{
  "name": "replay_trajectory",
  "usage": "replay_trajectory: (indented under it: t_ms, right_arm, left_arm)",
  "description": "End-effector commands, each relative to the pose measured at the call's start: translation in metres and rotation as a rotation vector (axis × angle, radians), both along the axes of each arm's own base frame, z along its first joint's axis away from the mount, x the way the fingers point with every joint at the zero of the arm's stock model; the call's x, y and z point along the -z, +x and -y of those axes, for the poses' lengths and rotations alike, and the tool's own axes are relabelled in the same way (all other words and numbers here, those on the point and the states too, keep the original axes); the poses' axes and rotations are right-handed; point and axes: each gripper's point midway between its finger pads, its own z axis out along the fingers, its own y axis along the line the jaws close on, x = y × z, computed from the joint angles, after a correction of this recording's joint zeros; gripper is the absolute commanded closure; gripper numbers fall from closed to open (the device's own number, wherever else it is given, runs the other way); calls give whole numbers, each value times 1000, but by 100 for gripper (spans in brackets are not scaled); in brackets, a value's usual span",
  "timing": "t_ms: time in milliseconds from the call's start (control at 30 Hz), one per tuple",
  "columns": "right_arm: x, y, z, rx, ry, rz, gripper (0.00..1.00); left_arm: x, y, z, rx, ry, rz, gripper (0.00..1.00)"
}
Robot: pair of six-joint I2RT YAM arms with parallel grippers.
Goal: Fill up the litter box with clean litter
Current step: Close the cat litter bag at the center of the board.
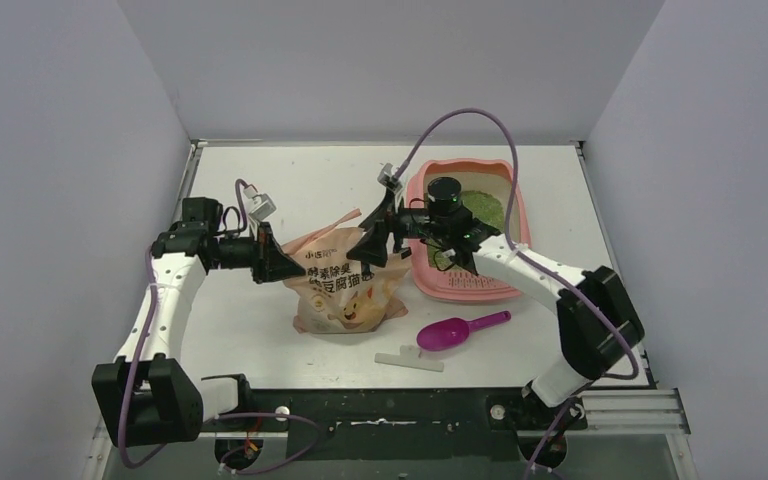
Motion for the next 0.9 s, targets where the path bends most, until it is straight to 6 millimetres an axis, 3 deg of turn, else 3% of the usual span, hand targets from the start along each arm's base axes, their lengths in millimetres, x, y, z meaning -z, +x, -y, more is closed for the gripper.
replay_trajectory:
  t_ms: [0,167,267,333,400,467,500,533,667,733,833,867]
  right_arm:
    - [-19,25,-14,51,121,21,0]
    - [-15,22,-26,-6,162,-50,1]
    - [-25,2,-35,-138,220,-161,15]
    - [-29,-9,-36,-198,245,-277,37]
    - [-25,-4,-32,-189,244,-404,79]
    - [-15,5,-28,-147,225,-529,100]
    - [-9,6,-27,-132,204,-566,100]
    - [-1,9,-26,-103,173,-595,100]
    - [47,29,-7,152,-141,-561,100]
    - [67,27,4,184,-305,-588,100]
    - [77,19,4,163,-364,-707,98]
    - [80,19,2,169,-370,-724,87]
  left_arm:
    - [-17,-20,3,21,-2,24,100]
    - [-20,-23,4,13,-8,19,100]
    - [-18,-21,2,1,9,-4,100]
    - [-18,-22,0,-6,30,-18,100]
    - [-21,-24,-2,-21,54,-28,100]
    - [-22,-21,-5,-53,78,-21,100]
    - [-23,-16,-7,-74,84,6,100]
    - [-23,-12,-9,-104,98,17,91]
    - [-27,2,-19,-216,150,96,46]
    - [-32,6,-25,-261,178,168,40]
    - [-49,13,-28,-312,181,344,34]
    - [-55,13,-27,-318,172,413,32]
